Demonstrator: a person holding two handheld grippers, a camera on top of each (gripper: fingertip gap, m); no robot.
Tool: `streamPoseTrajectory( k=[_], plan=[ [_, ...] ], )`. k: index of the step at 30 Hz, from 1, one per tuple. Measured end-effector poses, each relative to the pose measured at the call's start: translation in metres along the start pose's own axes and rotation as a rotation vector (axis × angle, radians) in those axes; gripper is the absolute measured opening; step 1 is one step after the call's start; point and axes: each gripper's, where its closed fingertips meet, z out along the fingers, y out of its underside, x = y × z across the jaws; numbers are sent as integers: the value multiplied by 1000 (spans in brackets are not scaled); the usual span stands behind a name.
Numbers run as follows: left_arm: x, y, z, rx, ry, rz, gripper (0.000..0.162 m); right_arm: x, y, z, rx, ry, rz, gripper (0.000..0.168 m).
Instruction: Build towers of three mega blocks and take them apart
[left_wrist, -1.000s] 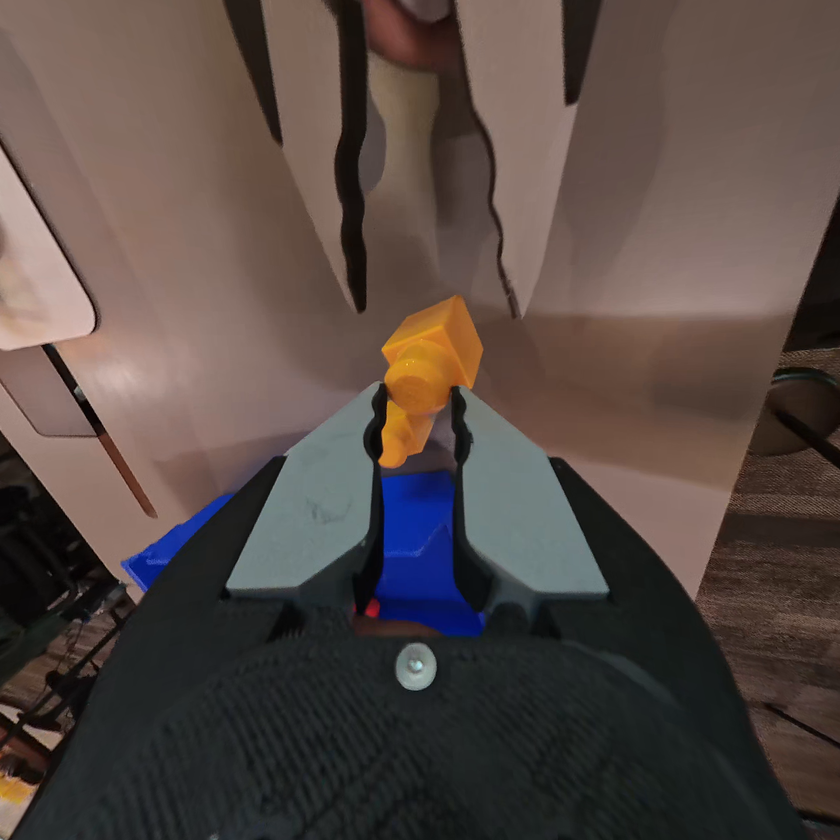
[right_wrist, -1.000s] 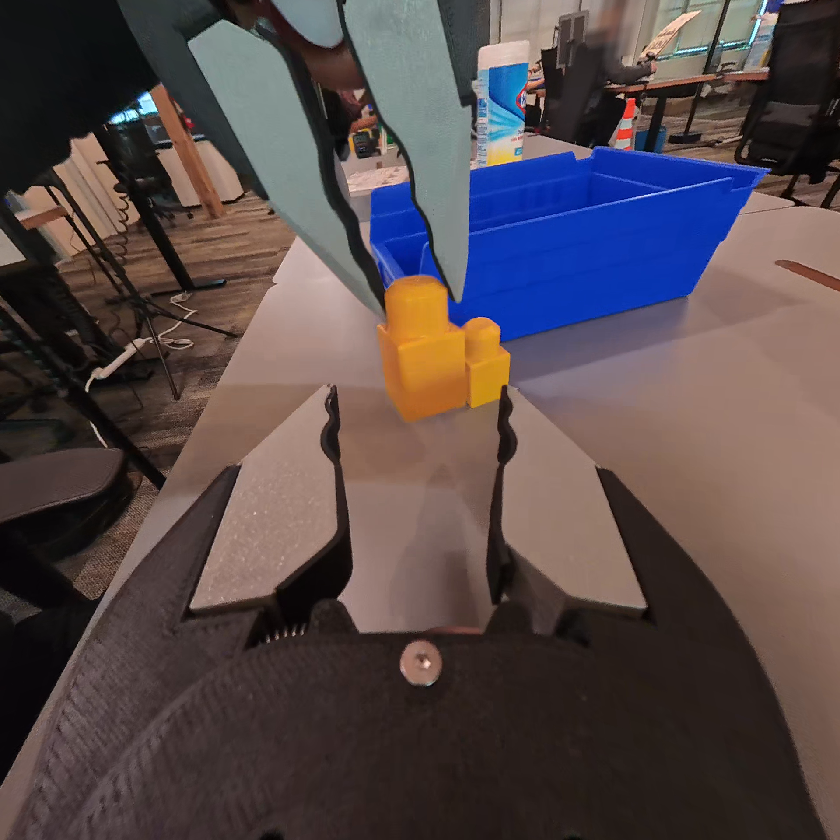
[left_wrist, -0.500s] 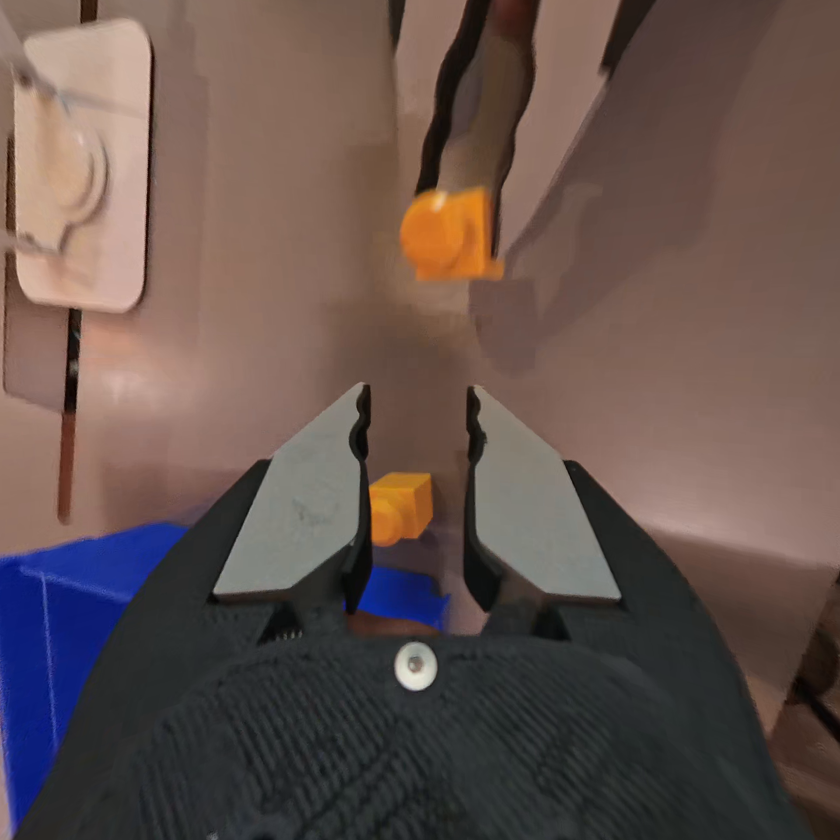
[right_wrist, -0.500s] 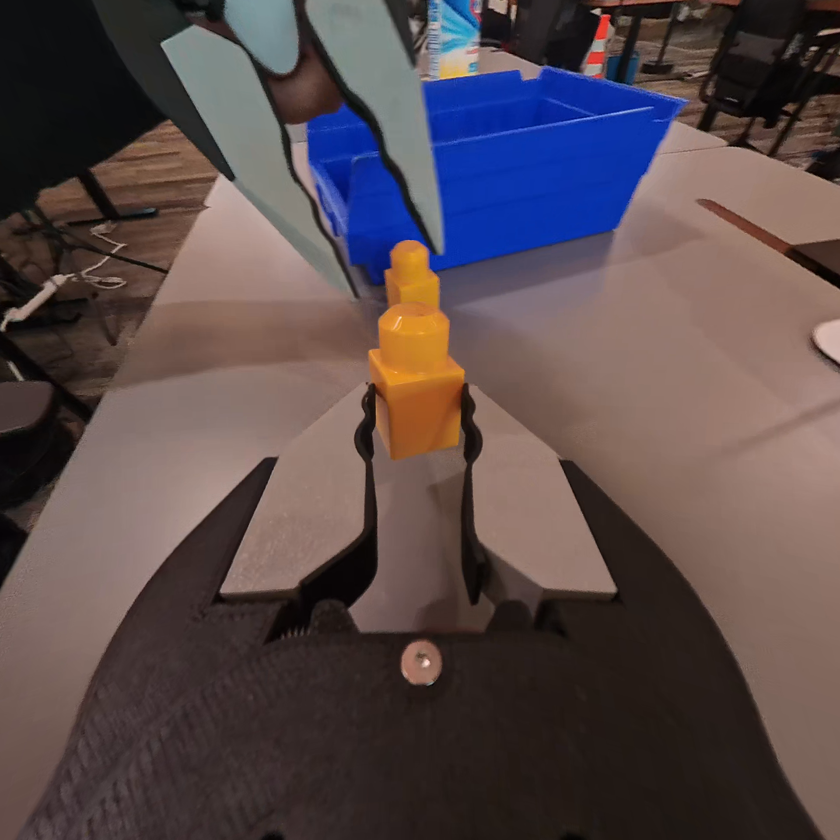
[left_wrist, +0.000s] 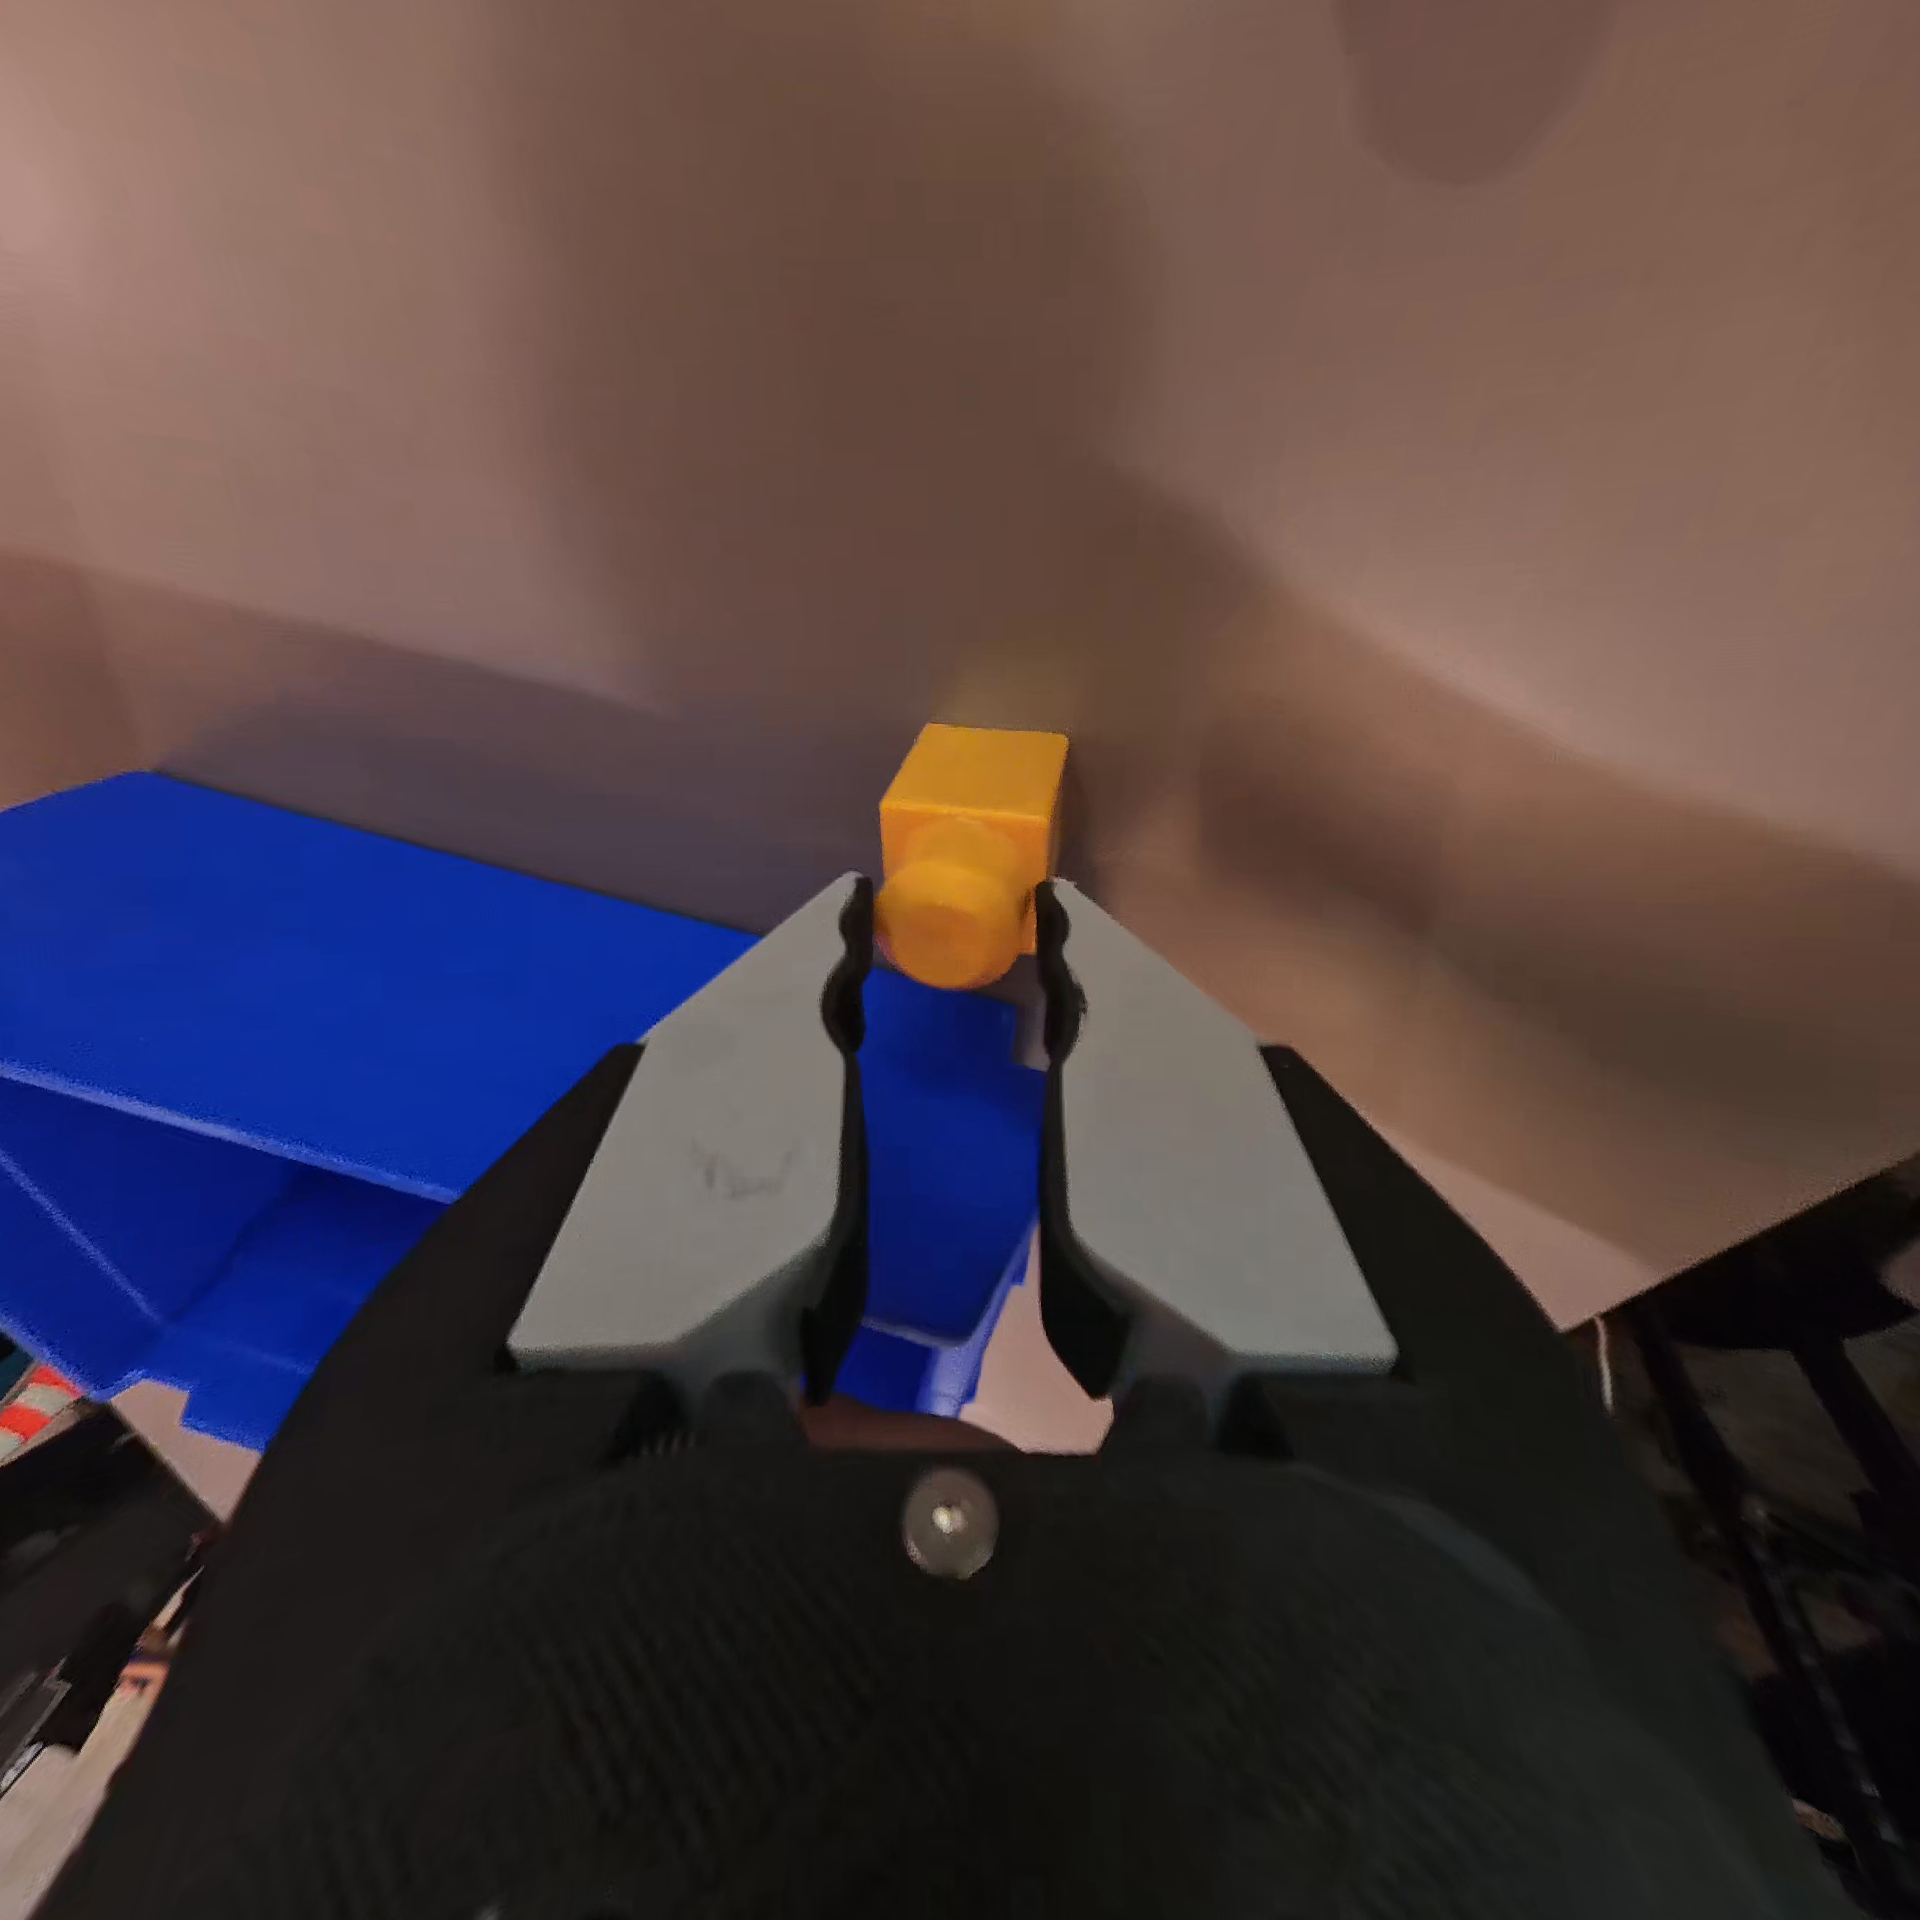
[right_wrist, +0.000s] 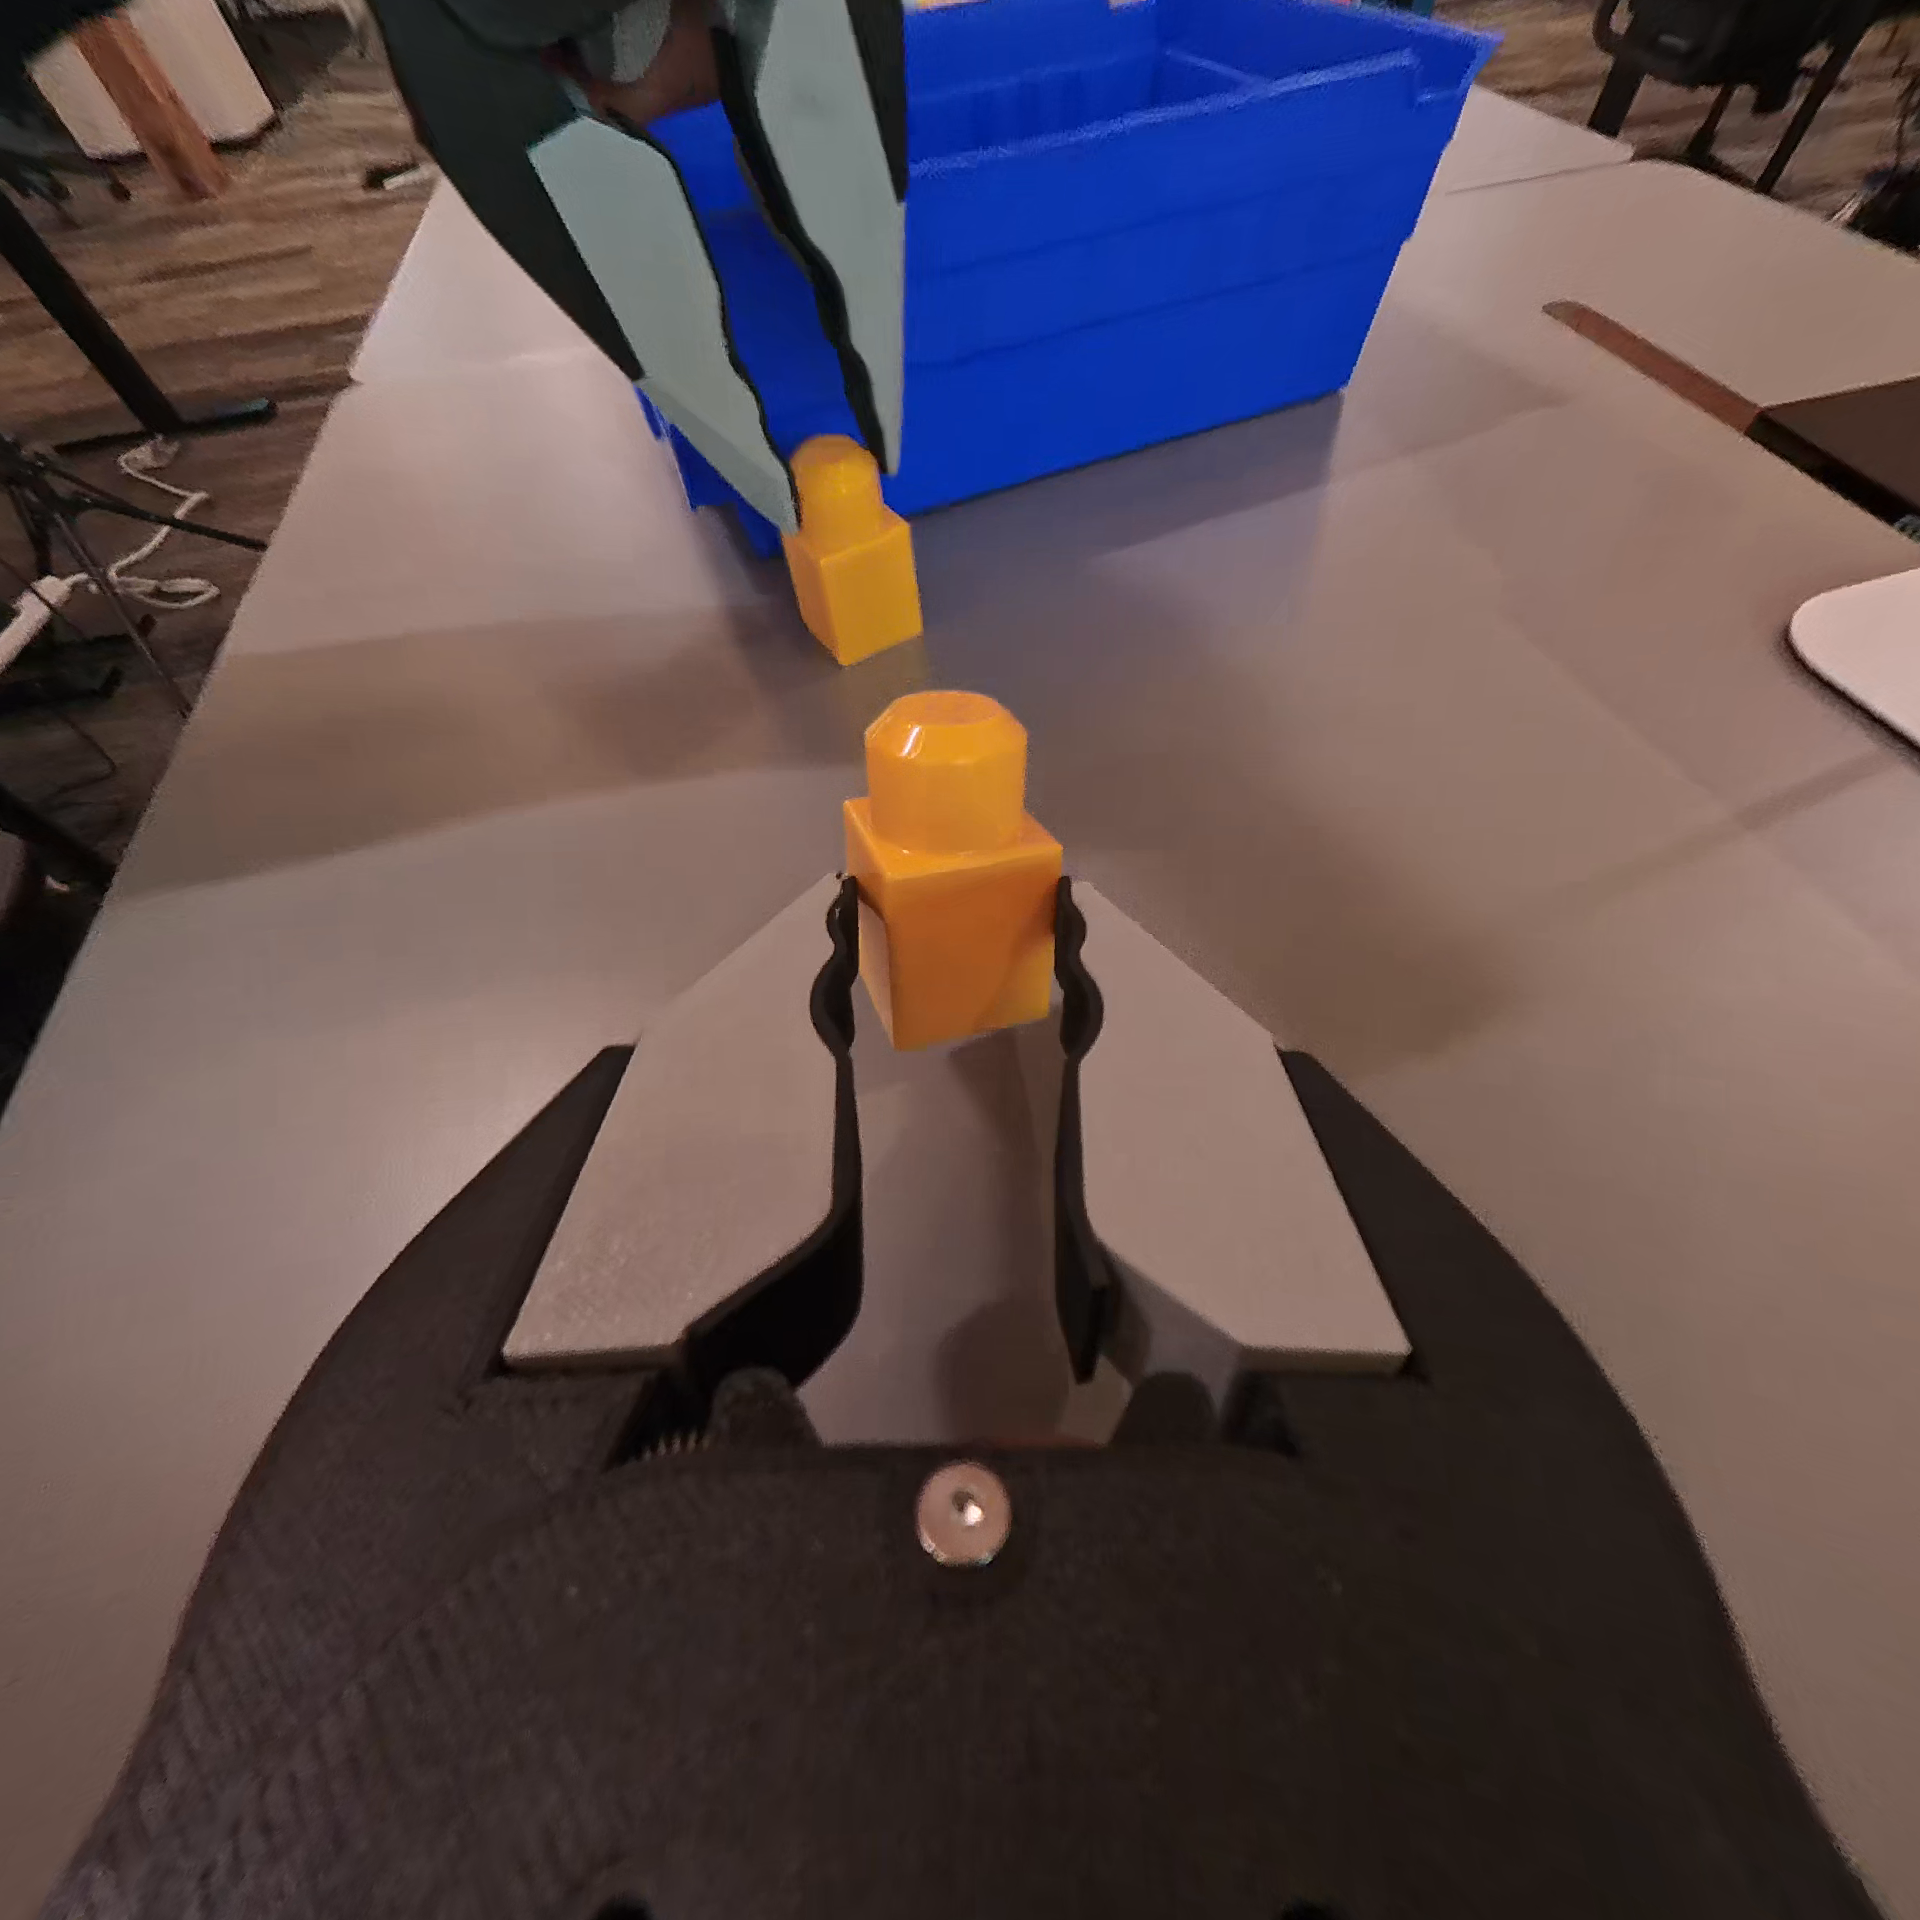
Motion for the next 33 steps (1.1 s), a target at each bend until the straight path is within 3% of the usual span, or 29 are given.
streamPoseTrajectory(
  k=[7, 15, 17, 24, 28, 31, 33],
  plan=[
    [9, -19, -6, 20, 1, 93, 28, 0, 23, 8, -155, -10, 25, 35],
    [13, -80, -66, 310, -14, 152, 28, -6, 34, 11, -226, -18, -6, 35],
    [16, -99, -84, 391, -4, 161, 27, -7, 29, 8, -191, -36, -2, 53],
    [35, -135, -99, 435, 31, 254, 27, -3, -34, -36, 168, -70, 28, 68],
    [52, -148, -96, 417, 71, 311, 27, -7, -39, -38, 181, -48, -39, 55],
    [55, -154, -95, 407, 68, 331, 27, -16, -30, -32, 128, -82, -80, 35],
    [56, -156, -94, 408, 75, 325, 27, -15, -28, -31, 109, -59, -114, 33]
  ],
)
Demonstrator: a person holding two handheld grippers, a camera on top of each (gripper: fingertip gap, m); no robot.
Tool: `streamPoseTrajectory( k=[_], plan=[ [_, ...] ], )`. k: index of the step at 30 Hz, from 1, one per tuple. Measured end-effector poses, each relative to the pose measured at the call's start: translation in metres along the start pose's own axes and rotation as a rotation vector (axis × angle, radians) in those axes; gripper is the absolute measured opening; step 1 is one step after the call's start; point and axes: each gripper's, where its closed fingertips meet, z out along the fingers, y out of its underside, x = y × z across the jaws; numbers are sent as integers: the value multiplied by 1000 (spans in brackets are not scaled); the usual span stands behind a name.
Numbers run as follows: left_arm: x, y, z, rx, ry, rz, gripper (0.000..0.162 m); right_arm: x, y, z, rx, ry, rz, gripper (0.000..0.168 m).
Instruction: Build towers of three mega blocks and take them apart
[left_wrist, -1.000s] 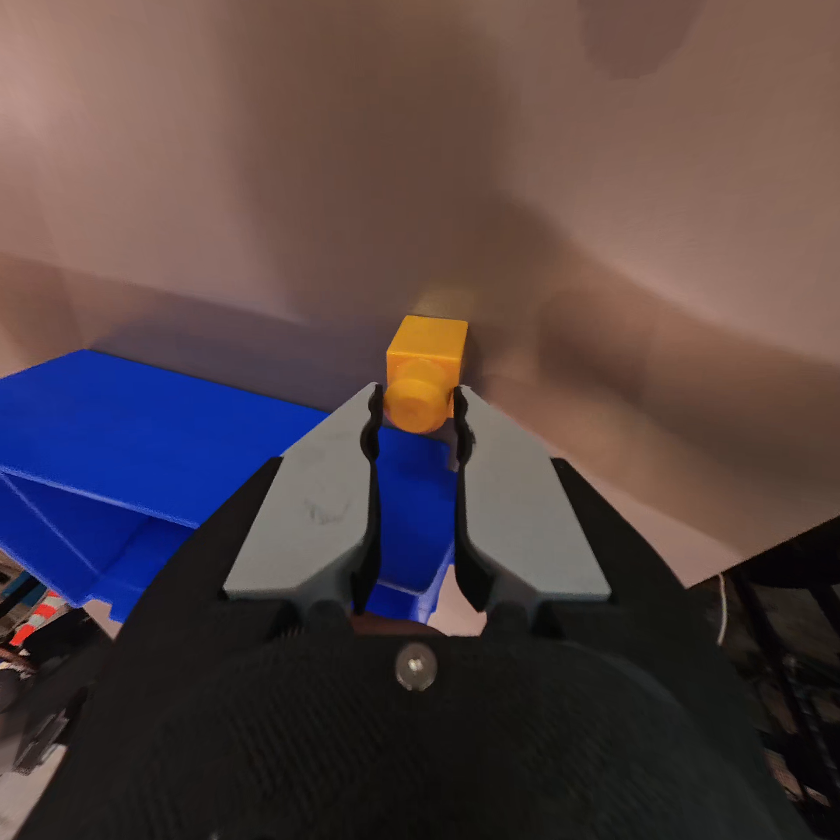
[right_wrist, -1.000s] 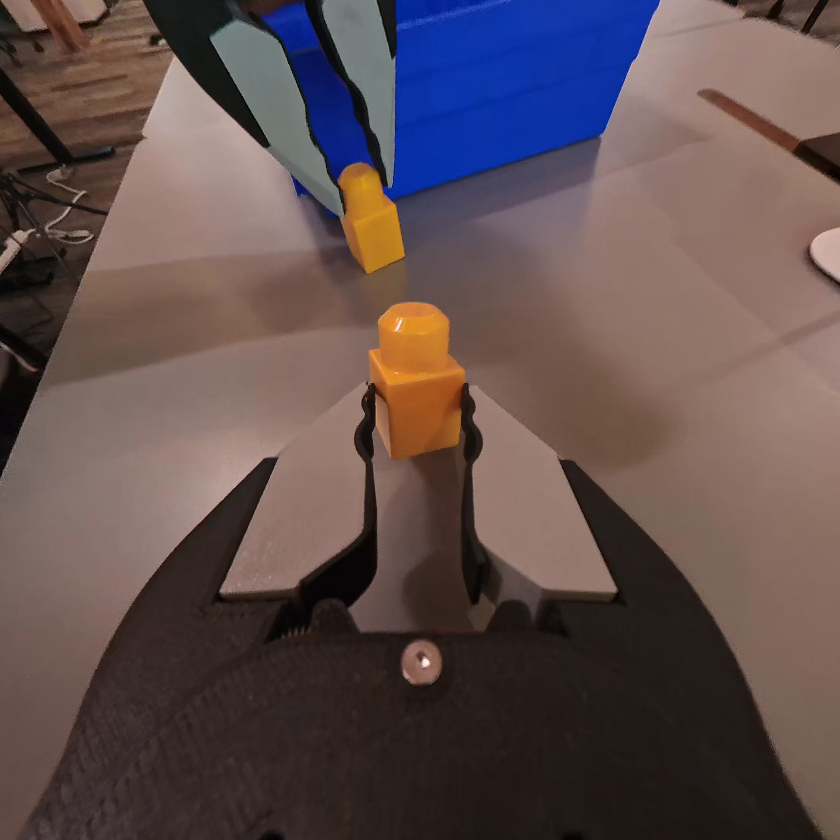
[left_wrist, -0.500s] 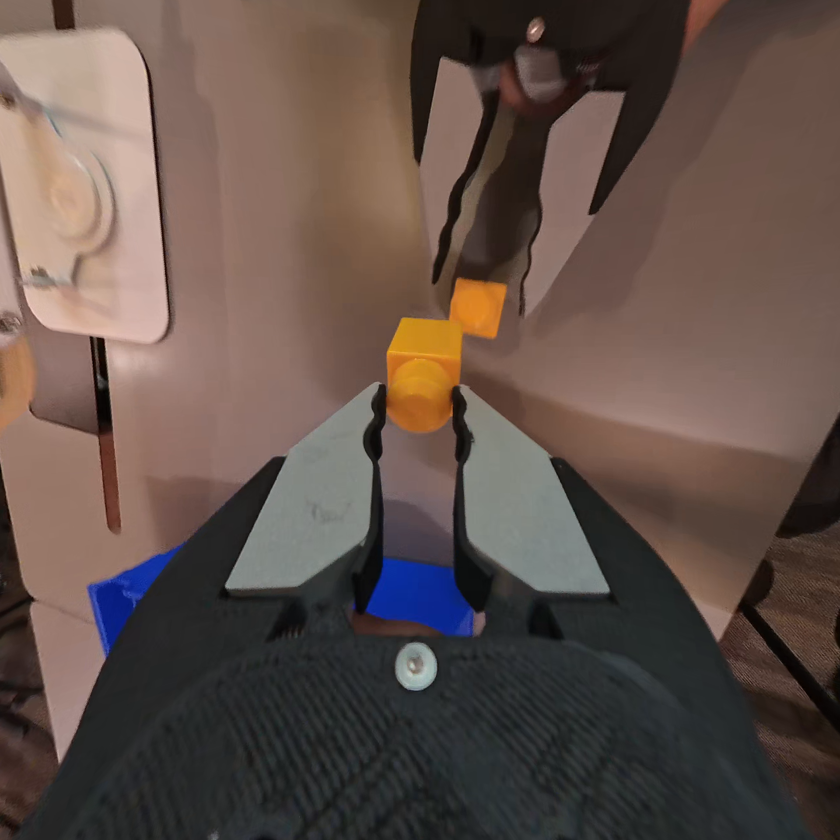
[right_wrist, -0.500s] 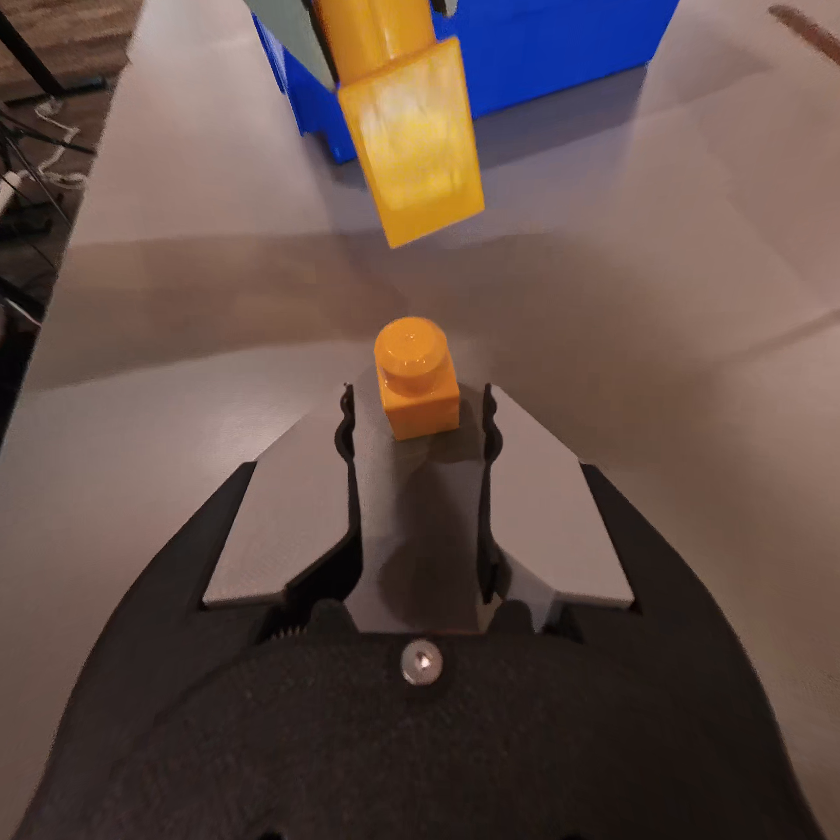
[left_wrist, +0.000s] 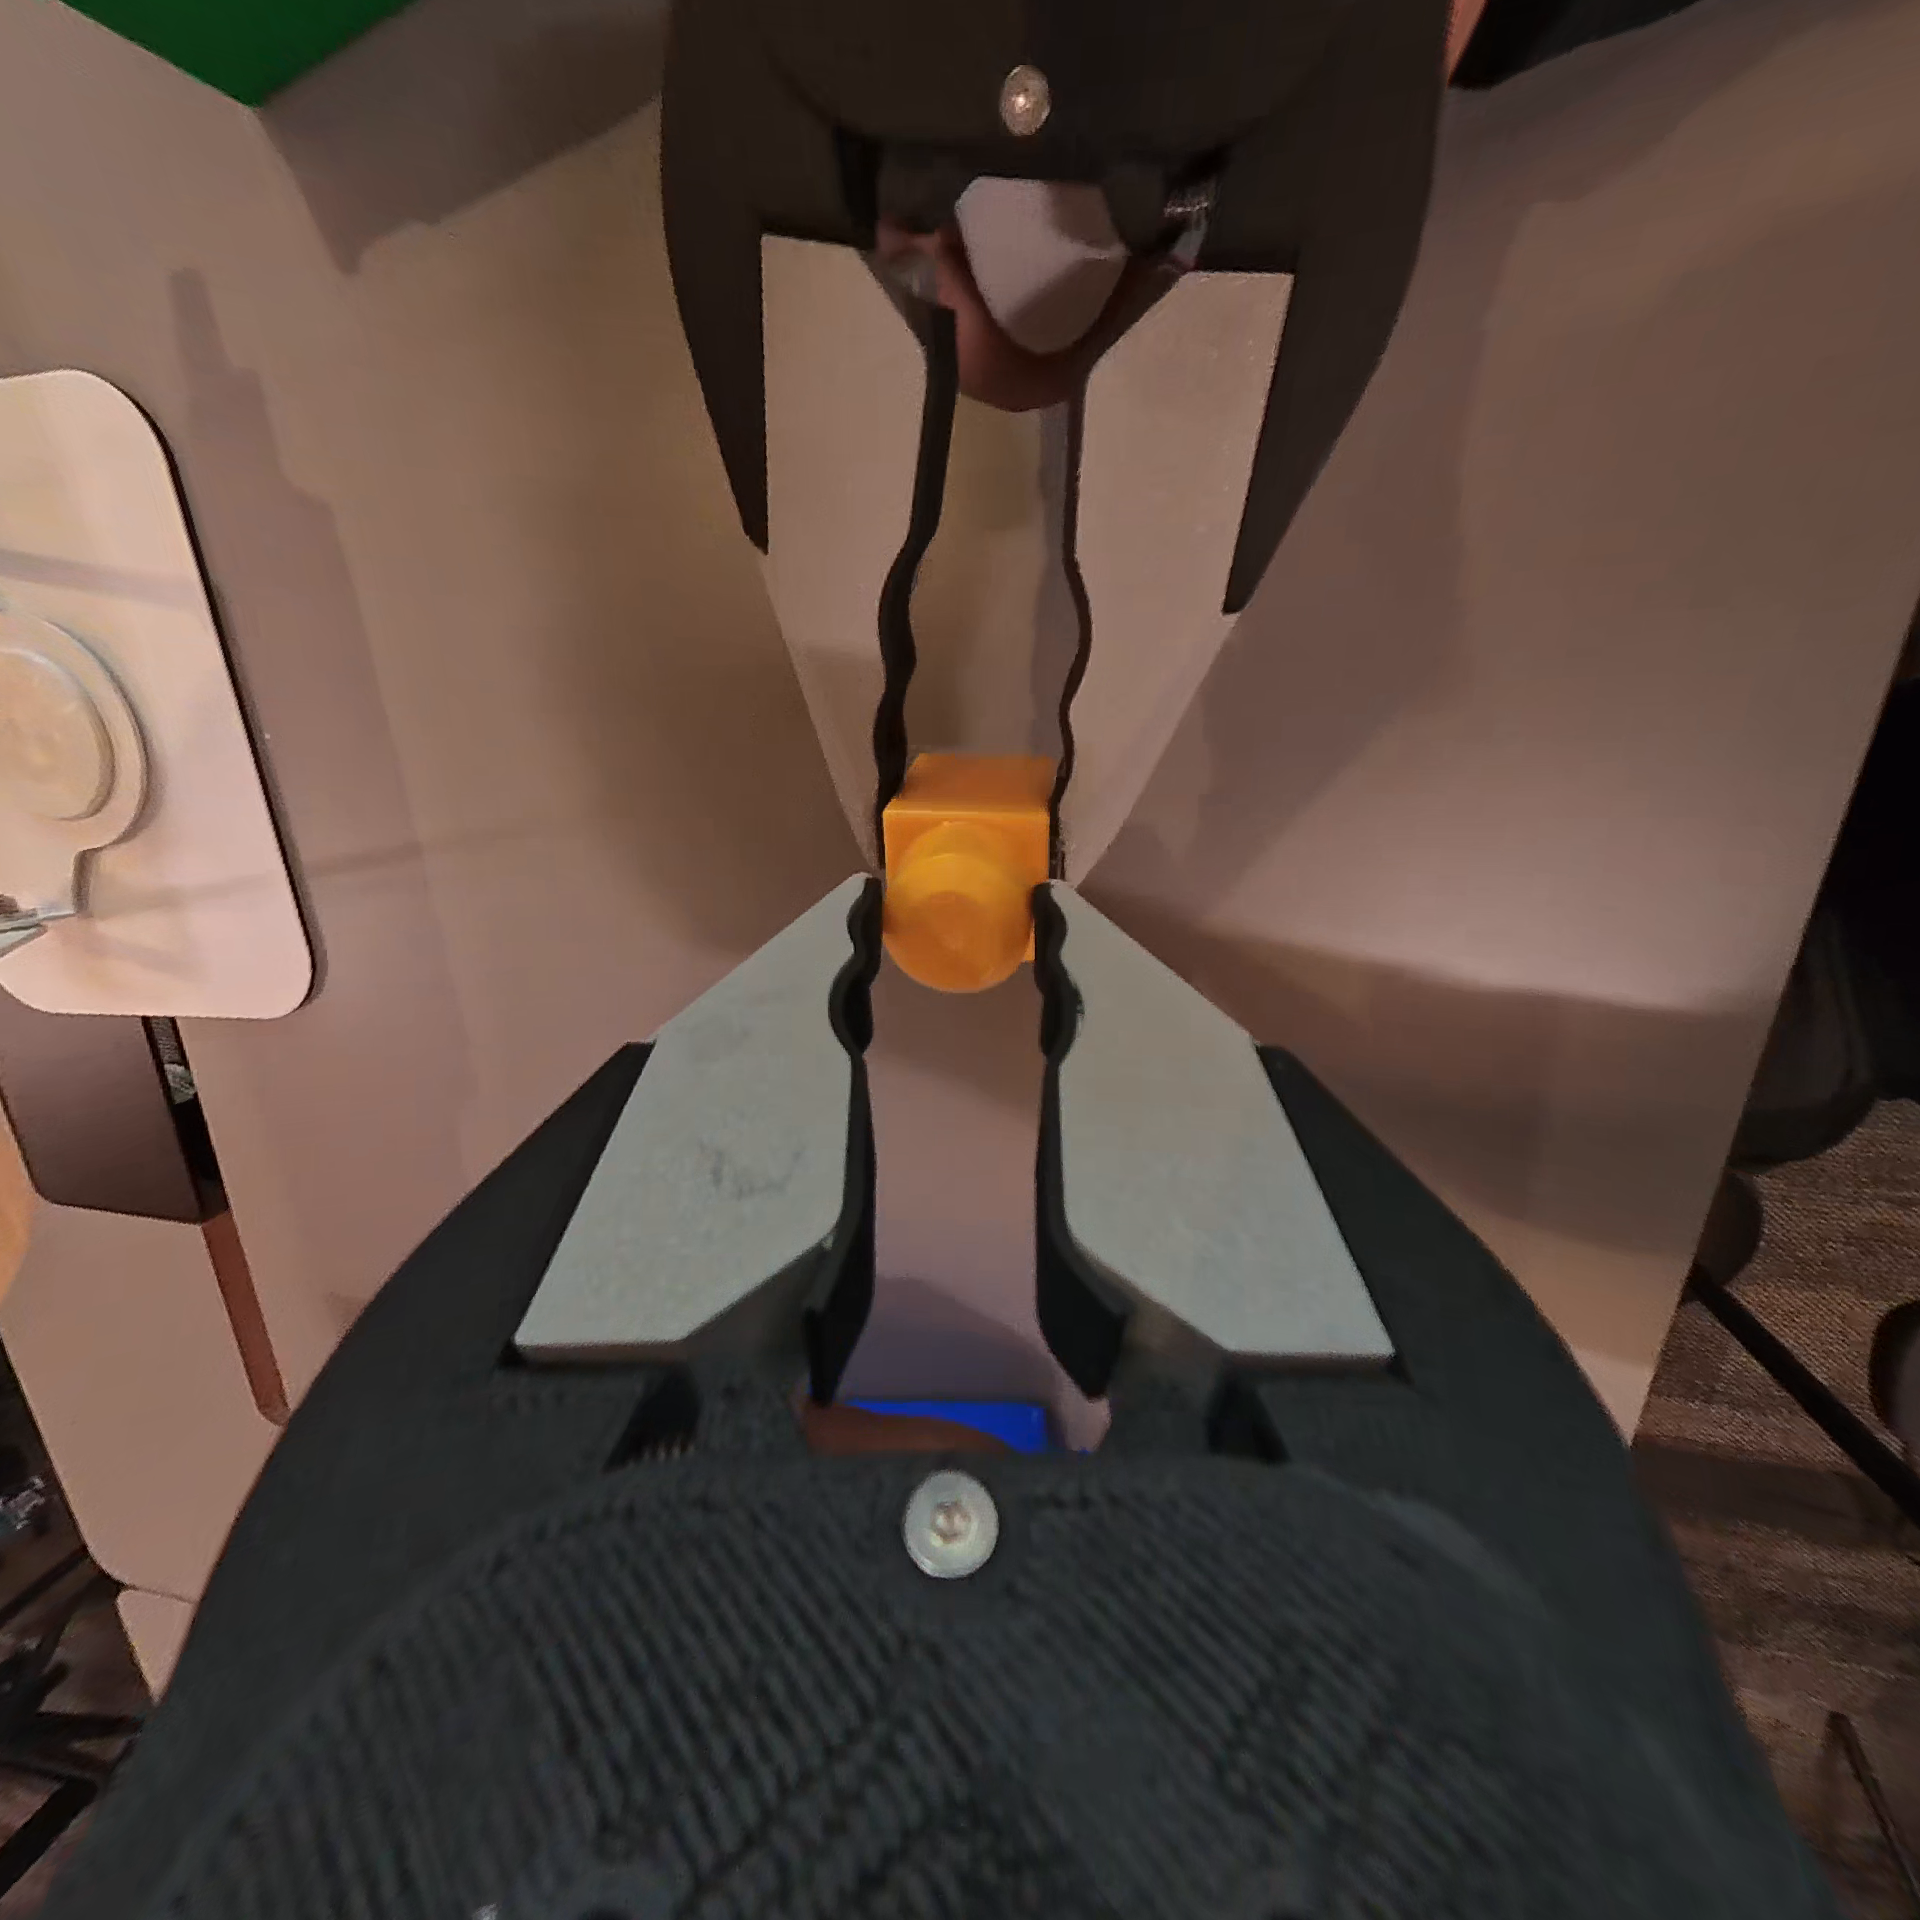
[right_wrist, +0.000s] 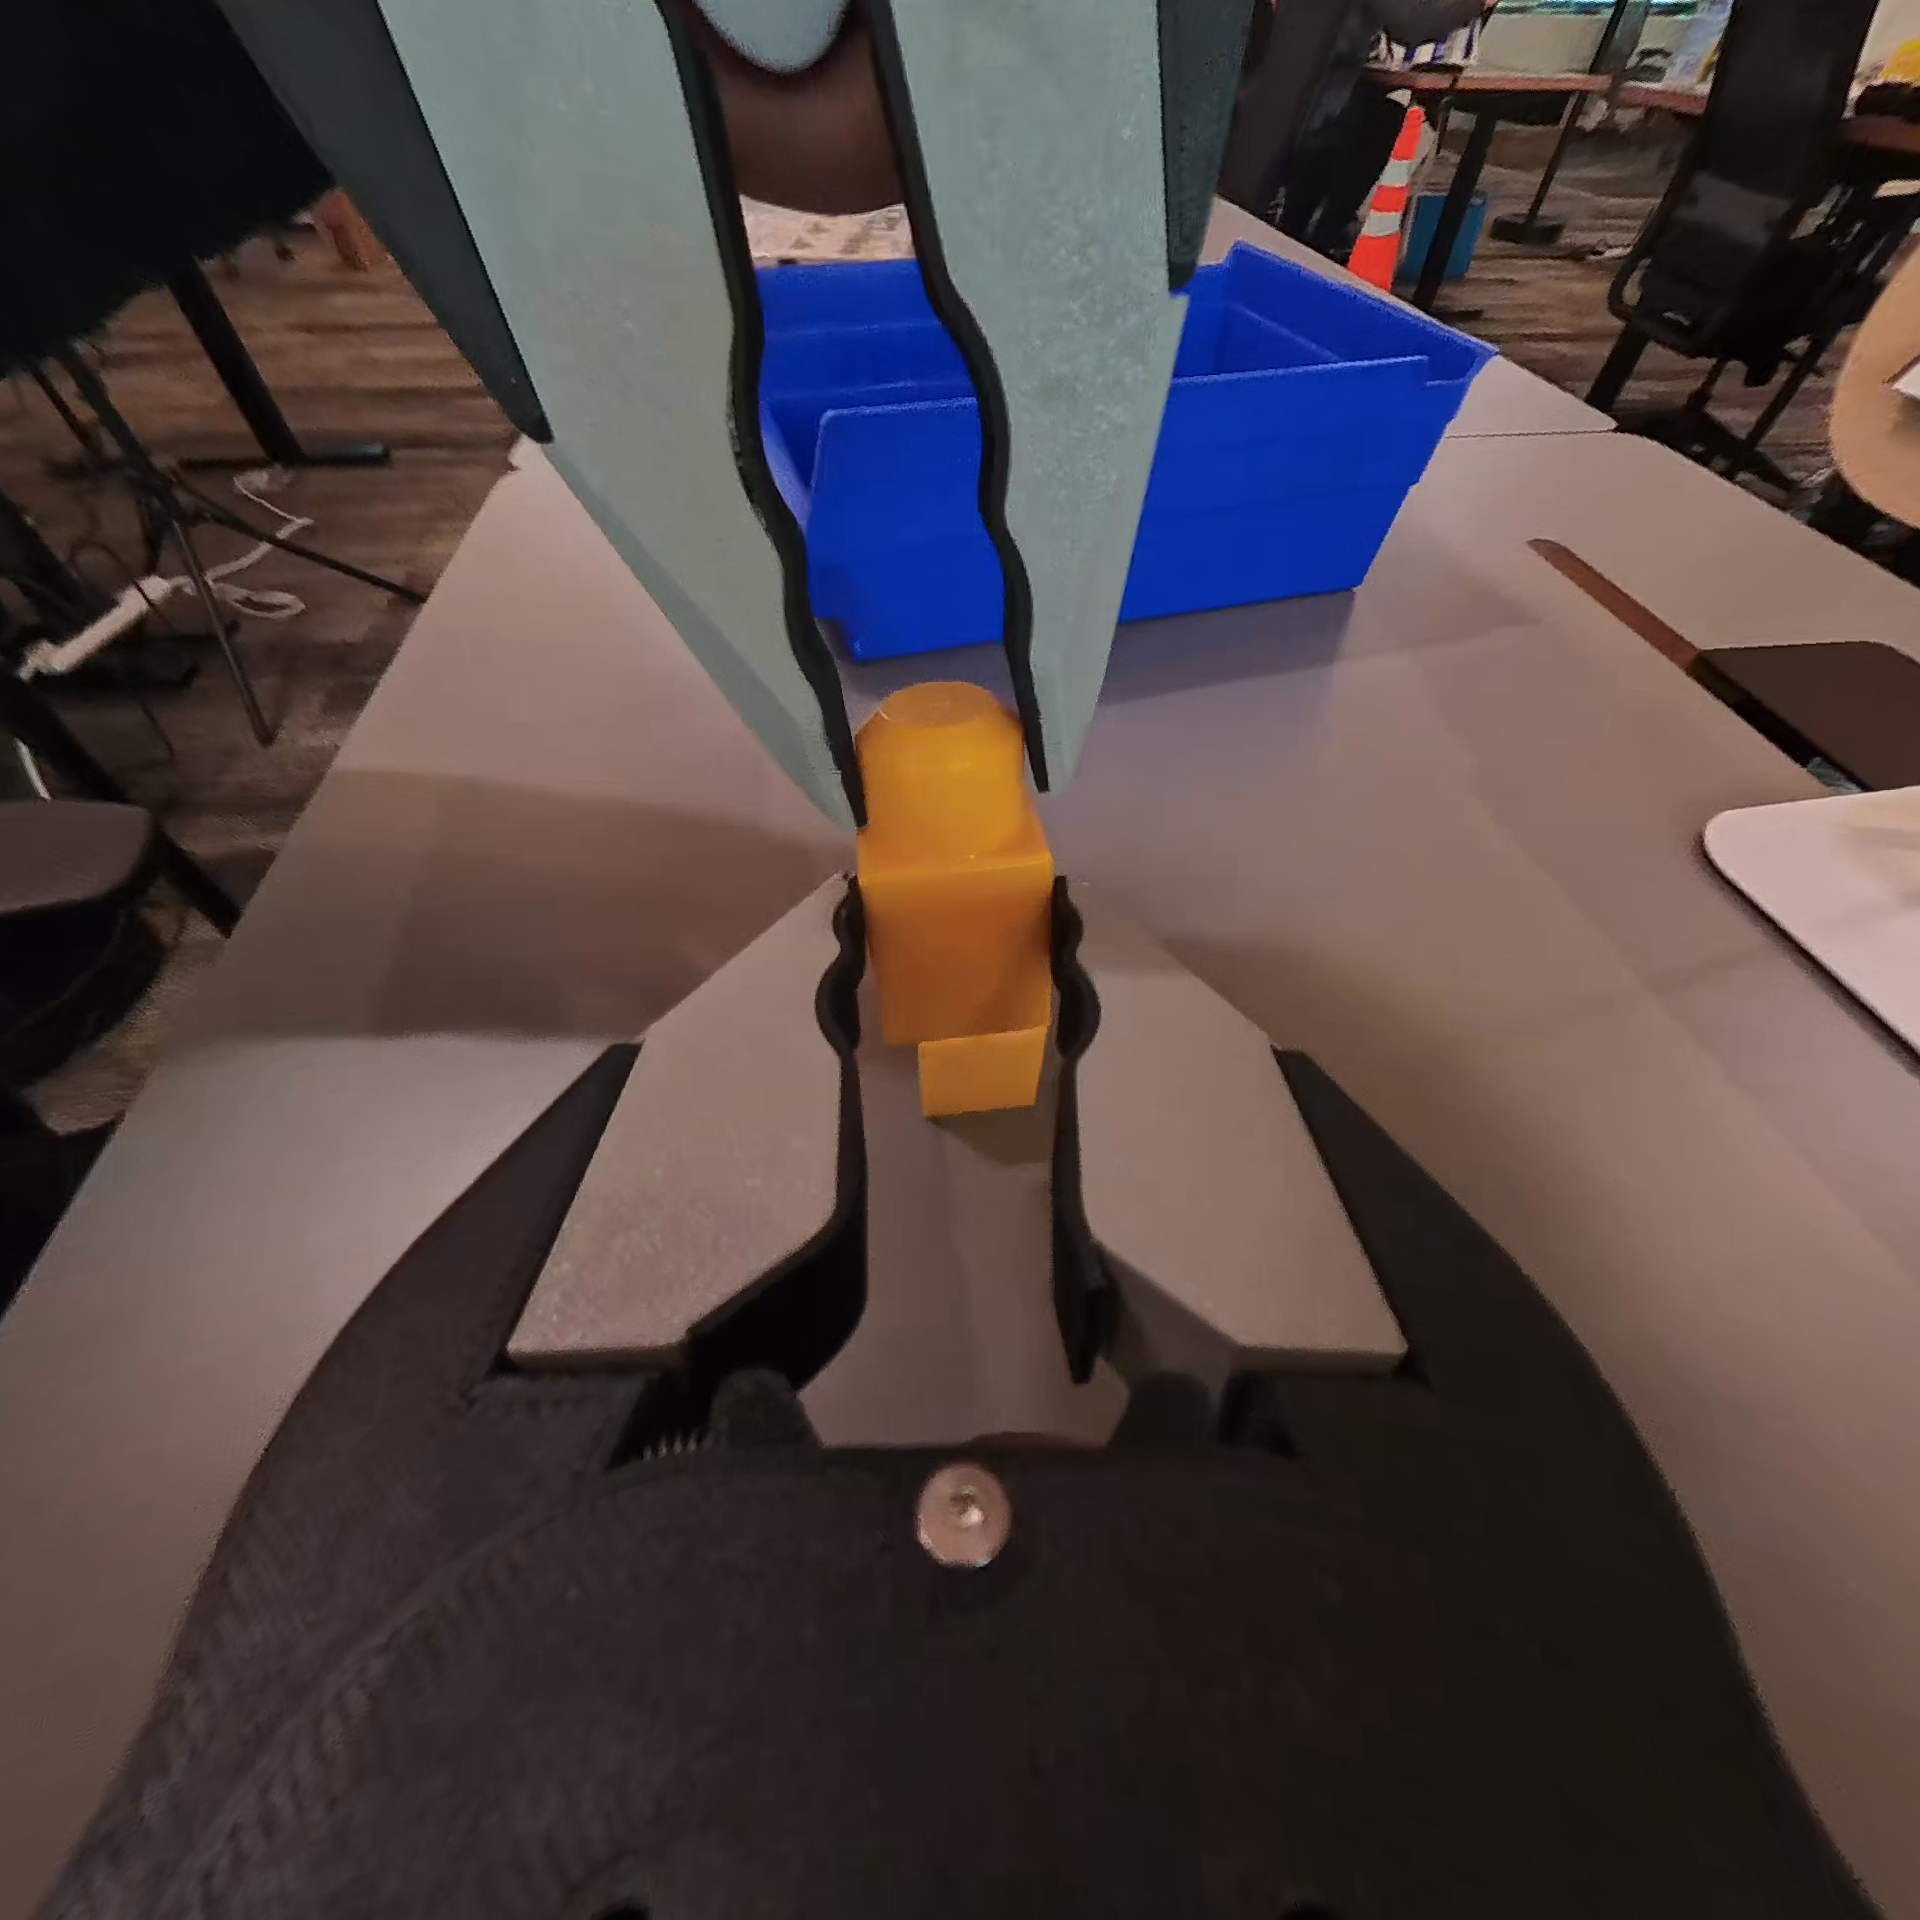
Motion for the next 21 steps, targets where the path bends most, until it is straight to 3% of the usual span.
streamPoseTrajectory(
  k=[1, 5, 9, 12, 17, 21],
  plan=[
    [0, 0, 1, 6, -3, -12, 28, 1, 0, -1, -5, 10, -11, 32],
    [-13, 28, 7, -40, -134, -62, 89, 14, 0, -9, 1, 53, 25, 32],
    [-9, 47, 27, 139, -155, -129, 88, 27, -15, -27, 108, 59, 102, 32],
    [-3, 43, 45, 324, -74, -196, 76, 29, -26, -37, 189, 29, 149, 32],
    [-1, 36, 81, 387, -20, -210, 68, 22, -36, -42, 266, -37, 171, 32],
    [5, 28, 99, 412, -11, -148, 37, 22, -31, -39, 252, -53, 185, 32]
  ],
)
